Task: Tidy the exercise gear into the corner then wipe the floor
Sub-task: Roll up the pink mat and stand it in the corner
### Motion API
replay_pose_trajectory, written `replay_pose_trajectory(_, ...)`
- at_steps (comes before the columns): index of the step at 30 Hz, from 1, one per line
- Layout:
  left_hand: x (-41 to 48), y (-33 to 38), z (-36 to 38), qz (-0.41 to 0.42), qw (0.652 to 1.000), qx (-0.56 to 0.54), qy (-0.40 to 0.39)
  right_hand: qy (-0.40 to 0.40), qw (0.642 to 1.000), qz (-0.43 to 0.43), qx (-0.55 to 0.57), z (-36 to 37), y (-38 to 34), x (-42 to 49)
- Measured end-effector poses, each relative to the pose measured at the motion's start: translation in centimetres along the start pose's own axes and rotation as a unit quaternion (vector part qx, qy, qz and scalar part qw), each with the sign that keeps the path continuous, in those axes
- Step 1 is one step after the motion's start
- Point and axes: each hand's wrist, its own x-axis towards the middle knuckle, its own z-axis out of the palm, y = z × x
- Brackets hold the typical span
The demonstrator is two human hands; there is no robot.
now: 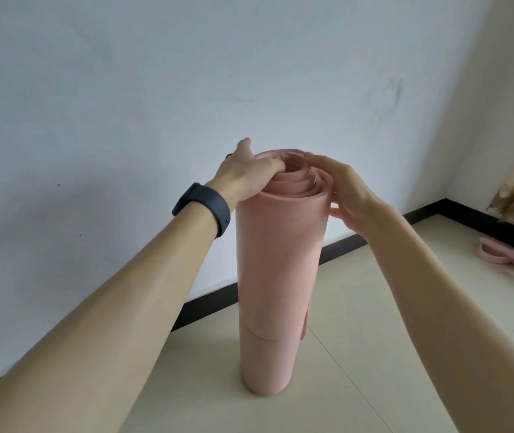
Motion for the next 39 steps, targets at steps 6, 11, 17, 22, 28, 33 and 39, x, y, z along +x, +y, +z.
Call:
replay_pose_trajectory(6, 2.1, 0.7, 1.0, 0.043, 0.996, 0.037, -0.074, 0.06, 0.997, -0.013, -0.052, -0.9, 0.2, 2.6)
replay_pose_trajectory(11, 3.8, 1.3, 1.5, -0.007, 0.993, 0.109, -0.034, 0.076, 0.994, 0.007, -0.08, -0.3, -0.8, 4.6)
replay_pose_trajectory(17, 1.6, 1.4, 2.0, -0.054, 0.962, 0.261, -0.05, 0.056, 0.993, 0.092, -0.057, 0.9, -0.5, 3.2)
replay_pose_trajectory(22, -3.3, 3.8, 0.9, -0.236, 0.918, 0.305, -0.089, -0.049, 0.957, 0.259, -0.119, 0.5, -5.0, -2.5)
replay_pose_trajectory(28, -13.0, 9.3, -3.1, -0.298, 0.916, 0.227, -0.144, -0.039, 0.942, 0.317, -0.108, 0.1, -10.8, -13.1)
replay_pose_trajectory(33, -19.9, 19.4, -4.3, -0.273, 0.909, 0.255, -0.185, 0.049, 0.927, 0.366, -0.061, -3.2, -17.1, -24.4)
replay_pose_trajectory(39, -26.9, 28.7, -1.8, -0.238, 0.894, 0.265, -0.272, 0.169, 0.901, 0.399, 0.014, -8.3, -20.6, -36.1)
